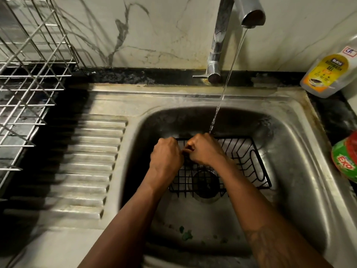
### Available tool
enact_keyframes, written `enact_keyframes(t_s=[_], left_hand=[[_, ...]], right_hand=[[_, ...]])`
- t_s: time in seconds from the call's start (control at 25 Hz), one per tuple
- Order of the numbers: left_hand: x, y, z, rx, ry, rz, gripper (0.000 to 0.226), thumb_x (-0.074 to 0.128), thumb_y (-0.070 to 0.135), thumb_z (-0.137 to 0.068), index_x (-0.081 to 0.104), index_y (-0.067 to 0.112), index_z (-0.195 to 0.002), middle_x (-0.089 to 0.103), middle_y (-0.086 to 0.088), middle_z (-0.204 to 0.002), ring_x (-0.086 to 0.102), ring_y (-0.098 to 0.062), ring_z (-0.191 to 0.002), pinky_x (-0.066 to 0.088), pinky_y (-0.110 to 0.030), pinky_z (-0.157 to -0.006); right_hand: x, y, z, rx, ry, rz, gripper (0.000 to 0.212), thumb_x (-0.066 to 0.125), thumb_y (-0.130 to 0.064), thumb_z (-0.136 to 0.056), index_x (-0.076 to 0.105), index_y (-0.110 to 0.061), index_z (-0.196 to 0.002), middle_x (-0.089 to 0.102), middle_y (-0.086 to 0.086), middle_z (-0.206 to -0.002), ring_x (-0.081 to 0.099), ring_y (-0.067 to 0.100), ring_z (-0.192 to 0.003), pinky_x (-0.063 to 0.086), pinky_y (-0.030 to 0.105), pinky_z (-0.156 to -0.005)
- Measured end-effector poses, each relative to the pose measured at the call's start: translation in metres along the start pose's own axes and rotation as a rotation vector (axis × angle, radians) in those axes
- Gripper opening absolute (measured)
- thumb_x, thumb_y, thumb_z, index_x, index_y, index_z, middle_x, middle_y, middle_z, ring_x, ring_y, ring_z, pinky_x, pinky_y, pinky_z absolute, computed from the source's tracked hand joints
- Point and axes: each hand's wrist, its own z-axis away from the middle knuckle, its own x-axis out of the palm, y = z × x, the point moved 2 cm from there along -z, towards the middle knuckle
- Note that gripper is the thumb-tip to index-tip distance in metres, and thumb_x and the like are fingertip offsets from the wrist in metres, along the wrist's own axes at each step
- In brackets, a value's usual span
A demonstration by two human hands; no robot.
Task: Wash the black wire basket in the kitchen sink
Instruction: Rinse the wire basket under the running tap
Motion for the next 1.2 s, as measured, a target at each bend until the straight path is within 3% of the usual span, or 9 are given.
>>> enact_keyframes(t_s=[0.16,0.28,0.44,0.6,0.76,0.88,1.0,1.12,1.2], left_hand=[[-0.003,-0.009,0.0,-0.018,0.071,-0.015,0.037,0.059,0.001,-0.088,0.044,0.014,-0.057,0.053,-0.004,-0.063,0.054,-0.018,-0.052,0.044,-0.028,-0.044],[-0.002,-0.011,0.0,-0.034,0.075,-0.021,0.036,0.059,0.0,-0.088,0.045,0.014,-0.058,0.056,-0.005,-0.064,0.056,-0.019,-0.053,0.05,-0.032,-0.046],[-0.004,-0.007,0.001,-0.057,0.067,-0.091,0.035,0.063,0.0,-0.083,0.045,0.015,-0.057,0.049,-0.001,-0.061,0.047,-0.015,-0.049,0.047,-0.031,-0.05],[-0.011,-0.008,0.002,-0.069,0.115,-0.214,0.016,0.064,0.008,-0.081,0.057,0.013,-0.069,0.053,-0.002,-0.069,0.065,-0.028,-0.069,0.048,-0.033,-0.058],[-0.011,-0.002,-0.006,0.163,0.257,-0.076,0.006,0.062,0.02,-0.089,0.067,0.018,-0.089,0.067,-0.002,-0.071,0.067,-0.024,-0.064,0.048,-0.03,-0.053],[0.006,0.012,-0.009,0.288,0.089,0.021,0.026,0.059,0.036,-0.092,0.069,0.021,-0.11,0.074,-0.006,-0.088,0.072,-0.03,-0.079,0.062,-0.038,-0.069],[0.019,0.015,-0.009,0.249,-0.022,-0.076,0.03,0.058,0.043,-0.087,0.066,0.022,-0.107,0.069,-0.006,-0.097,0.069,-0.032,-0.083,0.061,-0.043,-0.071],[0.015,0.018,-0.007,0.225,-0.077,-0.036,0.029,0.06,0.028,-0.08,0.064,0.016,-0.107,0.066,-0.01,-0.097,0.066,-0.032,-0.084,0.061,-0.043,-0.073],[0.016,0.023,-0.005,0.19,-0.168,0.027,0.021,0.063,0.015,-0.081,0.066,0.007,-0.1,0.065,-0.013,-0.092,0.066,-0.03,-0.08,0.061,-0.041,-0.072]], right_hand=[[-0.013,0.034,0.01,0.141,0.091,-0.082,0.013,0.073,-0.042,-0.09,0.076,-0.031,-0.083,0.07,-0.012,-0.074,0.064,0.004,-0.069,0.055,0.025,-0.064],[-0.03,0.065,0.021,0.278,0.315,-0.085,0.018,0.074,-0.035,-0.089,0.074,-0.023,-0.076,0.06,-0.011,-0.066,0.057,0.002,-0.061,0.053,0.024,-0.063],[-0.014,0.061,0.014,0.237,0.416,-0.071,0.026,0.073,-0.044,-0.088,0.068,-0.022,-0.074,0.065,-0.008,-0.065,0.062,0.007,-0.06,0.053,0.023,-0.056],[-0.011,0.066,0.012,0.203,0.469,-0.036,0.021,0.069,-0.038,-0.093,0.069,-0.024,-0.078,0.067,-0.004,-0.069,0.061,0.01,-0.059,0.048,0.023,-0.051],[-0.006,0.063,0.011,0.065,0.398,-0.057,0.018,0.065,-0.04,-0.092,0.075,-0.026,-0.085,0.07,-0.009,-0.075,0.062,0.004,-0.064,0.054,0.025,-0.058],[-0.005,0.047,0.01,-0.098,0.247,-0.087,0.005,0.073,-0.033,-0.084,0.077,-0.034,-0.082,0.07,-0.016,-0.073,0.062,-0.002,-0.066,0.052,0.022,-0.06],[-0.007,0.029,0.008,-0.151,0.117,-0.069,0.033,0.077,-0.014,-0.079,0.066,-0.039,-0.06,0.062,-0.02,-0.063,0.057,-0.007,-0.062,0.049,0.023,-0.06],[-0.021,0.033,0.006,-0.062,0.257,-0.233,0.01,0.08,-0.021,-0.082,0.079,-0.031,-0.086,0.072,-0.019,-0.08,0.063,-0.009,-0.072,0.055,0.015,-0.071],[-0.025,0.041,0.009,-0.028,0.456,-0.246,0.011,0.078,-0.027,-0.087,0.079,-0.028,-0.098,0.075,-0.013,-0.091,0.068,-0.001,-0.078,0.059,0.023,-0.074]])
